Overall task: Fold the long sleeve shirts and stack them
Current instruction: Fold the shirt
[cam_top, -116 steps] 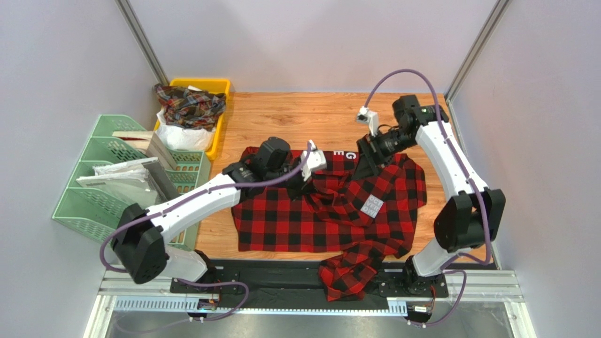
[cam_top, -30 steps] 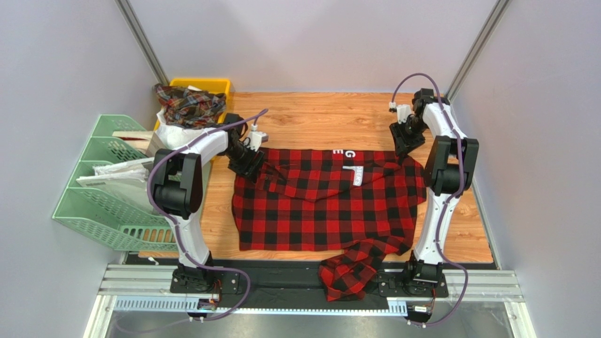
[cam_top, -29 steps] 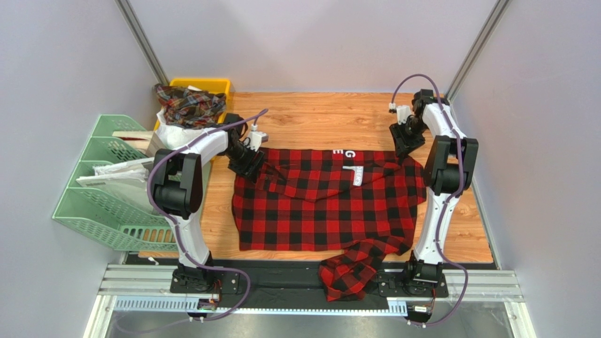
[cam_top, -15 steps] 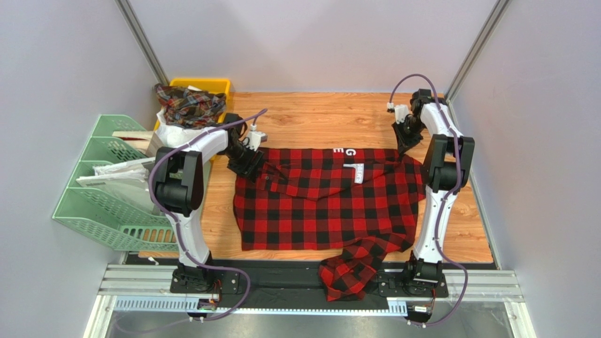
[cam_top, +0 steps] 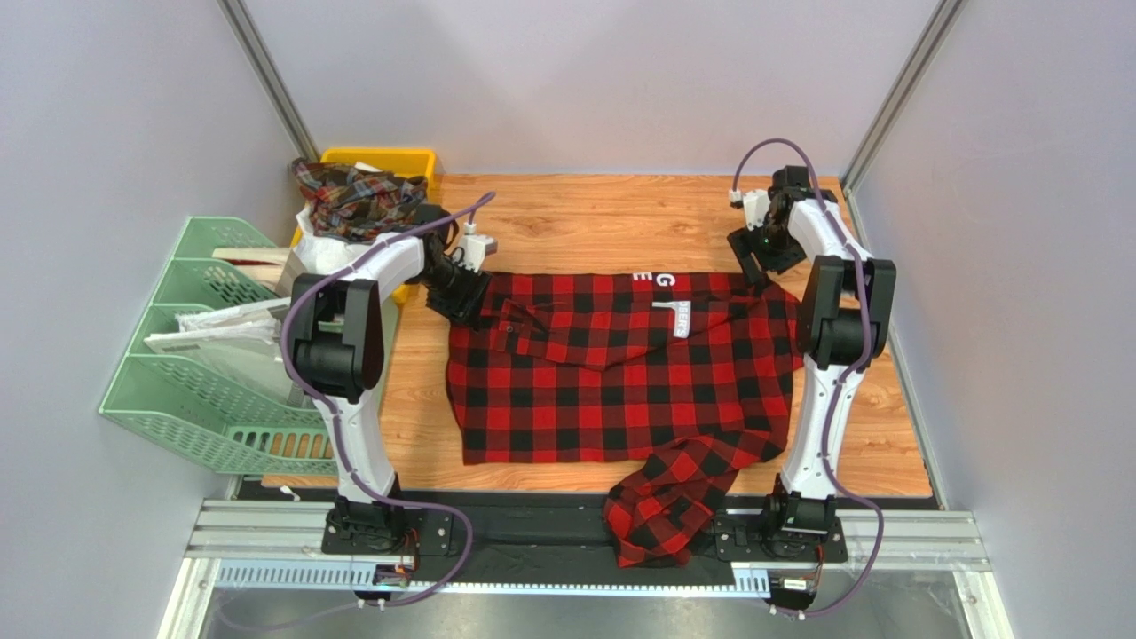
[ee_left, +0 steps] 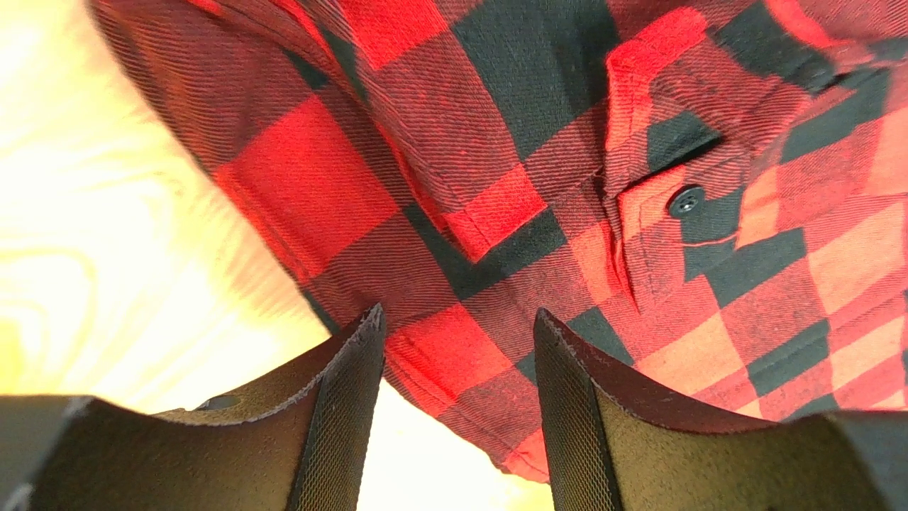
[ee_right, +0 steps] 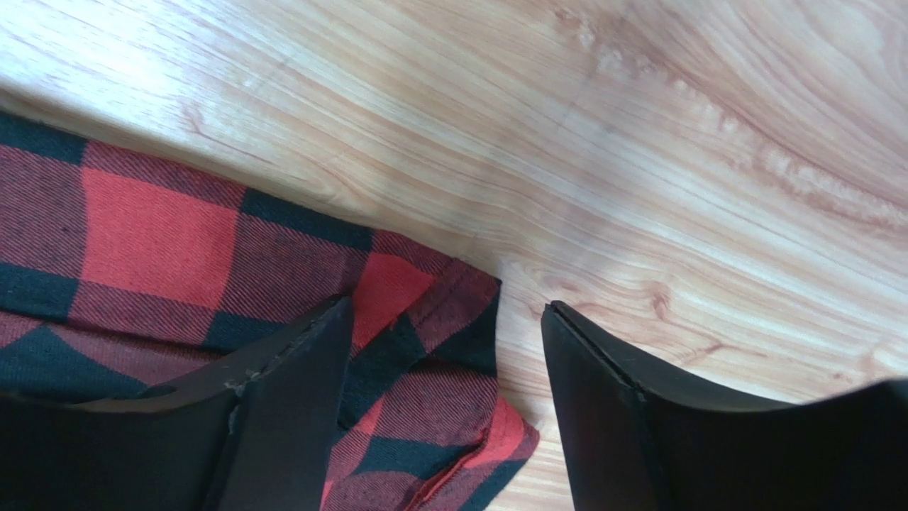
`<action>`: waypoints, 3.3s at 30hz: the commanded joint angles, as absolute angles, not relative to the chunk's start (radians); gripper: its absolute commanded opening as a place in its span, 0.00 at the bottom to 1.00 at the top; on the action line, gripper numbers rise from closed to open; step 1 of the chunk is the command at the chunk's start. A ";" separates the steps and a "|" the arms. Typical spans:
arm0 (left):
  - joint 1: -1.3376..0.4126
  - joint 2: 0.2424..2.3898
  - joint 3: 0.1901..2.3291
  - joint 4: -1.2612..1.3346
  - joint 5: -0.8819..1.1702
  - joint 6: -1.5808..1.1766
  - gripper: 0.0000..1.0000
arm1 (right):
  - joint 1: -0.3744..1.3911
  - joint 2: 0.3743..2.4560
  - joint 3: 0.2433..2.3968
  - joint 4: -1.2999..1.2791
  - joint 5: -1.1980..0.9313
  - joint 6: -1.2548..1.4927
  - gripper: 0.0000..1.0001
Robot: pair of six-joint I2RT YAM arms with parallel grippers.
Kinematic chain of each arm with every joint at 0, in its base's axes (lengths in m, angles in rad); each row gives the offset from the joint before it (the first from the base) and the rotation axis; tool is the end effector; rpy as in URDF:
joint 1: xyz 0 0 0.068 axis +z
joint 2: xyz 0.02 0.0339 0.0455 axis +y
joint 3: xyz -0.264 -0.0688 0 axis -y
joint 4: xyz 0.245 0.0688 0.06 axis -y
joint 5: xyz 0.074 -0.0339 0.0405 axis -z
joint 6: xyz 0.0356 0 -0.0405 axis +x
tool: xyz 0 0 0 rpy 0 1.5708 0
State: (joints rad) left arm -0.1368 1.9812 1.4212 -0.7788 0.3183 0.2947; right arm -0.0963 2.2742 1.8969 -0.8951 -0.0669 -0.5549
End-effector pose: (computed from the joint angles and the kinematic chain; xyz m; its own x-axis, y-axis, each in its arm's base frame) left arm 0.3844 -0.0642 0.1713 -0.8642 0.3974 -0.3085 0.4722 0.8524 -0.2247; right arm 0.4709 -0.0431 0.1757 -0.8489 -0.4461 -0.2835 -0.4363 0.8941 -0.1006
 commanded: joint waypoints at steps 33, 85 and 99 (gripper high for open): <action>-0.127 2.281 1.983 -1.031 0.179 0.417 0.50 | -0.071 2.306 1.984 -1.106 -0.213 -0.519 0.66; -0.428 1.532 0.838 -0.706 0.282 1.019 0.64 | 0.071 1.382 0.776 -0.862 -0.181 -1.170 0.66; -0.431 1.523 0.819 -0.713 0.258 1.042 0.41 | 0.074 1.454 0.735 -0.781 -0.212 -1.124 0.54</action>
State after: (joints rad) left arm -0.4259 1.5242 0.8330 -0.7029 0.2588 1.0134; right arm 0.0605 1.4002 0.7731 -0.8684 -0.2047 -1.1507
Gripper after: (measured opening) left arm 0.432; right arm 0.568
